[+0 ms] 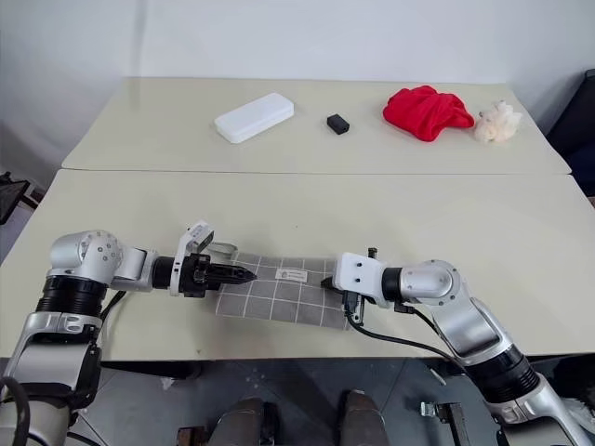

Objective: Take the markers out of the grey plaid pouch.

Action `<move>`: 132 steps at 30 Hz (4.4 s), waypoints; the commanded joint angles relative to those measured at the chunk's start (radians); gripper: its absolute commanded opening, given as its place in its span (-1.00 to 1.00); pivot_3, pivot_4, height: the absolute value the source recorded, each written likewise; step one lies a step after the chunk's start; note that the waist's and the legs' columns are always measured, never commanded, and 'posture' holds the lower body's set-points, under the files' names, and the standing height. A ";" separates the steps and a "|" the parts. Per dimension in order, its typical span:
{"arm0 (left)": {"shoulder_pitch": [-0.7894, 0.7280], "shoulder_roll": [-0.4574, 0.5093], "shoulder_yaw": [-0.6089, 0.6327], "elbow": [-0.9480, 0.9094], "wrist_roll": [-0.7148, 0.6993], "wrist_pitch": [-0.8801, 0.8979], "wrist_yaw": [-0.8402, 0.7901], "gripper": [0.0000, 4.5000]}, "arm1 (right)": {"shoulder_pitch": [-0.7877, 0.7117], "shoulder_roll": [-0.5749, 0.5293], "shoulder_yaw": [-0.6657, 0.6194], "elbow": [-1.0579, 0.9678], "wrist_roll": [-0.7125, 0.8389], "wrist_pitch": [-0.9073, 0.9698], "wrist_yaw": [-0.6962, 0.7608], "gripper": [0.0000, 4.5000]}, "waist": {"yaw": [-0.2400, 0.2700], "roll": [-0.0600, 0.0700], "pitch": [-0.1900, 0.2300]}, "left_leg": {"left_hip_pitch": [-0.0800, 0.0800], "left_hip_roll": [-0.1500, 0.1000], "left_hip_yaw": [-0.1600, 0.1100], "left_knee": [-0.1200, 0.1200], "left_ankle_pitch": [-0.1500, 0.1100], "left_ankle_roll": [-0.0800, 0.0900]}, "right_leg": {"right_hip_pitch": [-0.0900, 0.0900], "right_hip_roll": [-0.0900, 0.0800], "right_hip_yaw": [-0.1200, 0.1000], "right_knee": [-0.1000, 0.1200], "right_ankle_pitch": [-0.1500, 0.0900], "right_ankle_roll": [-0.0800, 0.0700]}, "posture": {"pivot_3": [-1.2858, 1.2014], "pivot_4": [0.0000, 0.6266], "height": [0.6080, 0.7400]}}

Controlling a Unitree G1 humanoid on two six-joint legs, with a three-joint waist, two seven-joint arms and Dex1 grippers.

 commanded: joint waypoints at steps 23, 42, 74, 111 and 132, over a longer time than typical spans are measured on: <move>0.039 -0.016 0.101 -0.026 0.033 -0.043 0.038 -0.02 | 0.024 -0.019 -0.011 0.035 -0.010 -0.092 0.022 -1.00 | 0.000 0.000 0.000 | 0.000 0.000 0.000 0.000 0.000 0.000 | 0.000 0.000 0.000 0.000 0.000 0.000 | 0.03 -0.52 1.00; -0.020 -0.017 0.087 0.041 0.047 -0.001 0.007 -0.77 | 0.029 -0.022 -0.014 0.051 -0.019 -0.131 0.031 -1.00 | 0.000 0.000 0.000 | 0.000 0.000 0.000 0.000 0.000 0.000 | 0.000 0.000 0.000 0.000 0.000 0.000 | 0.03 -0.52 1.00; 0.146 -0.144 0.076 -0.096 0.774 -2.200 -0.051 -1.00 | -0.216 -0.078 -0.424 -0.081 0.879 0.570 -0.084 0.60 | 0.013 -0.002 0.002 | -0.003 0.000 0.001 0.002 -0.001 0.002 | -0.002 -0.001 -0.001 -0.001 0.001 0.001 | 0.03 -0.52 1.00; 0.075 -0.070 -0.180 0.088 1.098 -2.551 0.253 -1.00 | -0.453 0.300 -0.208 -0.017 0.711 0.886 -0.479 -0.64 | -0.002 -0.002 0.002 | -0.019 0.000 0.002 0.005 -0.002 0.005 | -0.016 -0.002 -0.003 0.001 0.002 0.003 | 0.03 -0.52 1.00; 0.317 -0.022 -0.073 -0.363 0.331 -1.749 -0.197 -1.00 | -0.354 0.208 -0.444 0.047 0.641 0.560 -0.400 -0.98 | -0.011 -0.001 0.002 | -0.018 0.001 0.001 0.005 -0.002 0.004 | -0.015 -0.001 -0.002 0.001 0.002 0.003 | 0.03 -0.52 1.00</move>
